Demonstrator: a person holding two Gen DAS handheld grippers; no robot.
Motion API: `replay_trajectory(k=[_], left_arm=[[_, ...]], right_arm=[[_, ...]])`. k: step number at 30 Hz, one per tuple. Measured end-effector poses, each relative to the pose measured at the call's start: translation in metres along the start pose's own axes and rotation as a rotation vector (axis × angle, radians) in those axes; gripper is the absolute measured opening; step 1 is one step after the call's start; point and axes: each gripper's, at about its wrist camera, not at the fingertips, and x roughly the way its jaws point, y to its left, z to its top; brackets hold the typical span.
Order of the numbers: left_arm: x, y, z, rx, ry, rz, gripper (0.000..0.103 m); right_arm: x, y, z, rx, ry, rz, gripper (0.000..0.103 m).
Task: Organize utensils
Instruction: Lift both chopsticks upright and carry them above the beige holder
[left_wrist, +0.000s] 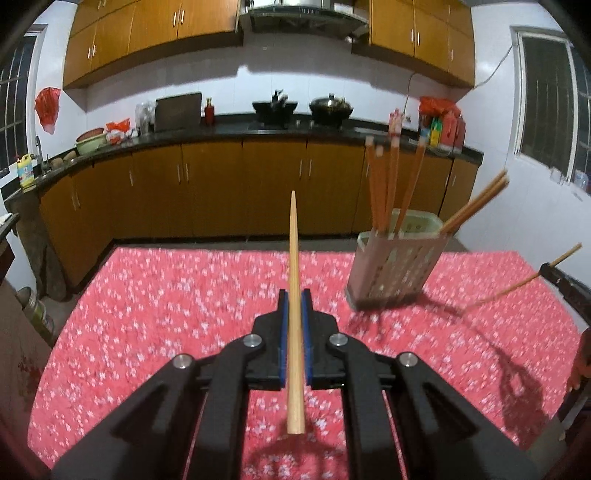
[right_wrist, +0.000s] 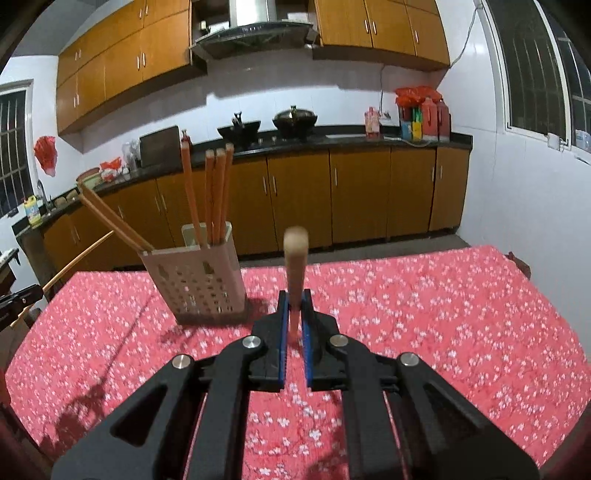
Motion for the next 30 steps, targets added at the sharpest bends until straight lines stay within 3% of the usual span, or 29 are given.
replay_trajectory(k=[11,14,18,22,30], left_arm=[[-0.023,-0.003,0.033,0.013,-0.049,-0.072,0.008],[-0.022,-0.002,0.027,0.034,-0.012,-0.084,0.008],[-0.011,0.0,0.009,0.095,0.068,-0.051,0.008],[0.001,0.004,-0.009,0.094,0.125,-0.03,0.008],[-0.002,0.006,-0.009,0.076,0.098,-0.033,0.008]], right_arm=[[-0.013,0.006,0.03,-0.001,-0.062,0.045,0.007],[-0.016,0.008,0.03,-0.006,-0.065,0.057,0.007],[-0.015,0.009,0.025,-0.009,-0.056,0.065,0.007],[-0.011,0.012,0.02,-0.007,-0.038,0.069,0.007],[-0.012,0.012,0.019,-0.007,-0.041,0.072,0.007]])
